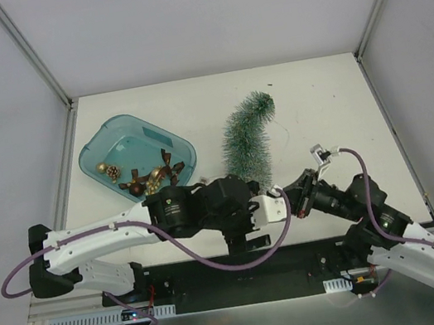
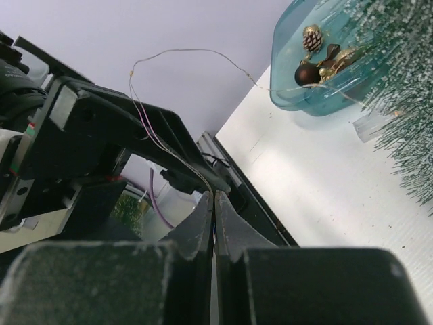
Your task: Decorate the small christmas tree
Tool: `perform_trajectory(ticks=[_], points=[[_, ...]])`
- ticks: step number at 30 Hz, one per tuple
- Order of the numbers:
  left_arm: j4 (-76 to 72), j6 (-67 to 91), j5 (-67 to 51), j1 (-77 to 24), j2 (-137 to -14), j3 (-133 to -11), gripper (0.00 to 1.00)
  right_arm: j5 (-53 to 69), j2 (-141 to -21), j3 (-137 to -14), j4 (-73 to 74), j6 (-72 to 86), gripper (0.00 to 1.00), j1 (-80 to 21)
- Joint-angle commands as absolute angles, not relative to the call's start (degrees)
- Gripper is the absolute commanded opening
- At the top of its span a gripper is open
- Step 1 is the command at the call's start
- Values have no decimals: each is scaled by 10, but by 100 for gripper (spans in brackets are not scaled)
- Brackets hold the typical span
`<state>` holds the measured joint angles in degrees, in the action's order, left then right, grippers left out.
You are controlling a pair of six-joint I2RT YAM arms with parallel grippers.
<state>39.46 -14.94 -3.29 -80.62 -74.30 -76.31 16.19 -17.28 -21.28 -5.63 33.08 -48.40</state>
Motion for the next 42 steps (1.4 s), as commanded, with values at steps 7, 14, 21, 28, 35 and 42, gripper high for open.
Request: perform_trajectory(ticks=[7,14,21,28,35,42], points=[[353,-3,-153,-722,-773,-759,88,-70,-176,-149,-250,326,1,-605],[343,-2,-184,-717,-772,-737,89,-140,-196,-125,-336,330,1,-655],[321,-10,-193,-708,-756,-691,82,-172,-228,-134,-367,315,1,-701],[298,-77,-174,-700,-713,-595,56,-206,-198,-132,-342,309,1,-739],[318,-150,-194,-693,-690,-603,0,-257,-183,-127,-272,319,1,-786],[379,-211,-201,-692,-625,-566,0,-299,-111,-148,-113,330,1,-800]])
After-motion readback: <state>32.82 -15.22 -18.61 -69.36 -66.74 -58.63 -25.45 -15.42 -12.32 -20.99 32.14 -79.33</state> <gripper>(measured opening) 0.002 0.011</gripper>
